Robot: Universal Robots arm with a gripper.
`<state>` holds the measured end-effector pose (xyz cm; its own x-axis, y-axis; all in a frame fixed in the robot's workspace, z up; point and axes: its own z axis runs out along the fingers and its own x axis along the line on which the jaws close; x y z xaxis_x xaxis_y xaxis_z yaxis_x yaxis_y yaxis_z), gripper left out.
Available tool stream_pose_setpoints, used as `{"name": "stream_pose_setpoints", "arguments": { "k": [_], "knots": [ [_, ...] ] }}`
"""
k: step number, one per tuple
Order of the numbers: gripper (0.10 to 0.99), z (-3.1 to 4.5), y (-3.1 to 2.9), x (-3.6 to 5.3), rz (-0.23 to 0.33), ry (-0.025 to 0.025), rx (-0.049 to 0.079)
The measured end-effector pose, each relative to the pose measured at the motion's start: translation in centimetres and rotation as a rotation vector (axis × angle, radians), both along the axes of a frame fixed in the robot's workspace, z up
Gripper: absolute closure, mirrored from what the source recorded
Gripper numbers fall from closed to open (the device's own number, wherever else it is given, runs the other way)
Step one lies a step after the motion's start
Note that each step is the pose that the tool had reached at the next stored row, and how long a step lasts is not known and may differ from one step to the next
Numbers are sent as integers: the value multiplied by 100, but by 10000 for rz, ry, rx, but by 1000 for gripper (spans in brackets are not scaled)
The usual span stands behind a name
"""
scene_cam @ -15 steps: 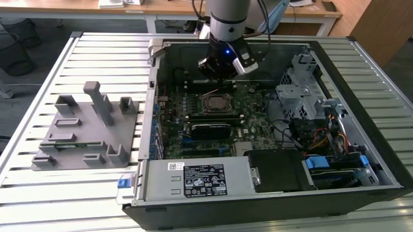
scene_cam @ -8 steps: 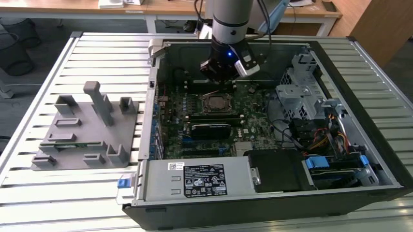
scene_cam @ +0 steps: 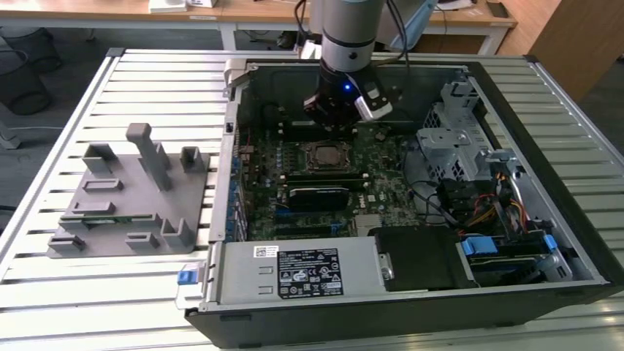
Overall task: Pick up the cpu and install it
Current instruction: 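Install the first cpu locking lever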
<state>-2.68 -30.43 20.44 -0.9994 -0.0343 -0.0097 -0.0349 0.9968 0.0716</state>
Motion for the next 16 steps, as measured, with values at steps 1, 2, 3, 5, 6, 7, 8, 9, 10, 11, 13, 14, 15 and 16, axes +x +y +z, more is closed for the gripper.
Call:
{"name": "stream_pose_setpoints", "arguments": {
  "k": [1, 2, 3, 5, 6, 7, 8, 9, 10, 11, 13, 14, 15, 16],
  "knots": [
    [980, -11, 0, 4, 0, 4, -1],
    [980, -23, 0, 7, 0, 8, -1],
    [980, -35, 0, 10, 0, 12, 0],
    [980, -56, 0, 15, 0, 17, -1],
    [980, -111, -11, 36, 0, 41, -43],
    [980, -95, -5, 40, -2, 23, -20],
    [980, -74, 1, 43, 0, 10, 4],
    [980, -31, 1, 43, 0, 16, 2],
    [980, 8, 0, 42, 0, 18, 0],
    [980, 50, 0, 43, 0, 17, 3],
    [980, 66, 0, 43, 0, 19, -1],
    [980, 68, 0, 42, 0, 18, 1],
    [980, 68, 0, 42, 0, 18, 0],
    [980, 68, 0, 42, 0, 19, -4]
  ]
}}
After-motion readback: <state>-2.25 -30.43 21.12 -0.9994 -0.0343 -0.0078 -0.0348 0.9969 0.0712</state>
